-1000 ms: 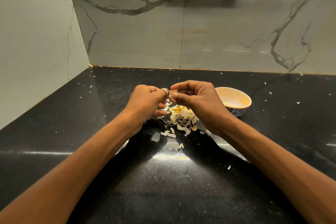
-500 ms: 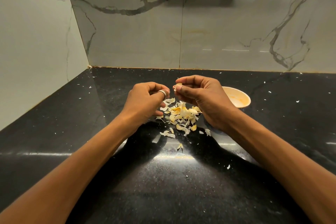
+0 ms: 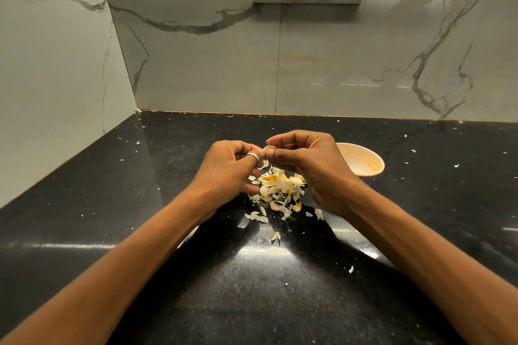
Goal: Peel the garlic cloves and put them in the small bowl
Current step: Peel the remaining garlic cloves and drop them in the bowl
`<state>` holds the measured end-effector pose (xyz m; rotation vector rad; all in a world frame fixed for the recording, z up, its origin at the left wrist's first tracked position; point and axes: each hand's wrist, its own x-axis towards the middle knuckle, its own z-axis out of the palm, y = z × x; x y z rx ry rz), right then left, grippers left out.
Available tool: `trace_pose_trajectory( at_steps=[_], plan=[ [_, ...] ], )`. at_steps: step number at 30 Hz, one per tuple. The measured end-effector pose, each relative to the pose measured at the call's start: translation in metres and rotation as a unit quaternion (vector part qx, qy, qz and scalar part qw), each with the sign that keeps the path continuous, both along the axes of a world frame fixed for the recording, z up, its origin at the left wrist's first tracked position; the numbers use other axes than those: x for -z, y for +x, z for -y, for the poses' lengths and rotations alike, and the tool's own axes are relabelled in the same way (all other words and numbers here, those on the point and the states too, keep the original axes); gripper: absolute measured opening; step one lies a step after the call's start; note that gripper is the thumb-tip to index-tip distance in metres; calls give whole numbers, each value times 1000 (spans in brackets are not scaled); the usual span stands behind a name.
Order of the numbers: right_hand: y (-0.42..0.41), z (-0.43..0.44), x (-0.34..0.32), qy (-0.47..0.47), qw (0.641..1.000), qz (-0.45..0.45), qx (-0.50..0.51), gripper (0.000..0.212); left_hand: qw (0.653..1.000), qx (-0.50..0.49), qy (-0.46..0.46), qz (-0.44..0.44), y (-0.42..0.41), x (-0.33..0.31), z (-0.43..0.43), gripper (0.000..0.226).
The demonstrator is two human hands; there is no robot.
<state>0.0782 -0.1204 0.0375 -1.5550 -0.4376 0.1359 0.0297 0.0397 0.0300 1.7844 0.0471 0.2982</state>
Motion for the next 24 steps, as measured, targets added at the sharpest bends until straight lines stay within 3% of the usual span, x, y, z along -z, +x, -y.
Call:
trace_pose_trajectory(
  at_steps=[17,24],
  plan=[
    [-2,-2,-5,90,977,-190,-36,18,999,31,4,-23,-1,-2,0,16],
    [-2,-2,-9,78,978,-188,-37,10,998,51,-3,-31,-3,-3,-2,18]
  ],
)
